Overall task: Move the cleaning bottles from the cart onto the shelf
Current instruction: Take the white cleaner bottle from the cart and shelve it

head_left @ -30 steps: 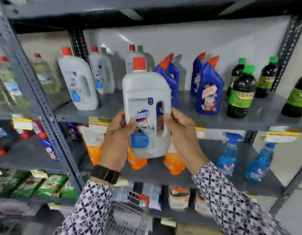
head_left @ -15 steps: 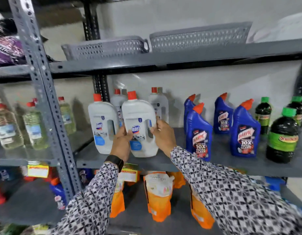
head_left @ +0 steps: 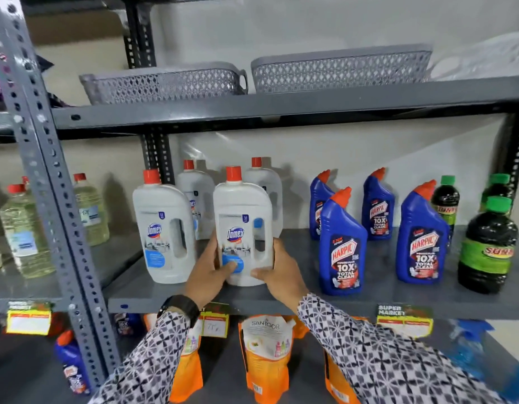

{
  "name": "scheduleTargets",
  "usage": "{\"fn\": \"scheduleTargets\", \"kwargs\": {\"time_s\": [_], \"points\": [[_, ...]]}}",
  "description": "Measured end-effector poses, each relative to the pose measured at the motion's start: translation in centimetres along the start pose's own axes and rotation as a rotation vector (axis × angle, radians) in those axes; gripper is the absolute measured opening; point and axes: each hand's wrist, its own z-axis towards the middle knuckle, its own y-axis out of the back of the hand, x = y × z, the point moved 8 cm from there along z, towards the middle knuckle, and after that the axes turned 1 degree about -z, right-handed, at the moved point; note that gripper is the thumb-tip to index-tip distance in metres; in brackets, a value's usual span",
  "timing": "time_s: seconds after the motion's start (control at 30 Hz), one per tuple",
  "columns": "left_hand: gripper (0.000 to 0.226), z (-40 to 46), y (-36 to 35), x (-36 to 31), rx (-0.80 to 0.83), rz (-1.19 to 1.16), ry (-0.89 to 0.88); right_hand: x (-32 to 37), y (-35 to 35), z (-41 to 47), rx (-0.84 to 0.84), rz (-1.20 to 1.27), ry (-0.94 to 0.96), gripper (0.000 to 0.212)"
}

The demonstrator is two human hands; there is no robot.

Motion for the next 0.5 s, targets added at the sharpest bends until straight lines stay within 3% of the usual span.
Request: {"fn": "scheduleTargets", "kwargs": {"time_s": [0.4,0.5], "points": [[0.082,0.9,-2.8,-0.4,0.015,-0.070,-0.023,-1.8,2.4,0.8,-0.034,-0.004,-0.039,0.067],[0.079,0.5,-2.8,-0.6,0.013,-0.049,-0.004,-1.2,2.6,-0.1,-0.023,-0.062,-0.041,0.077]]}}
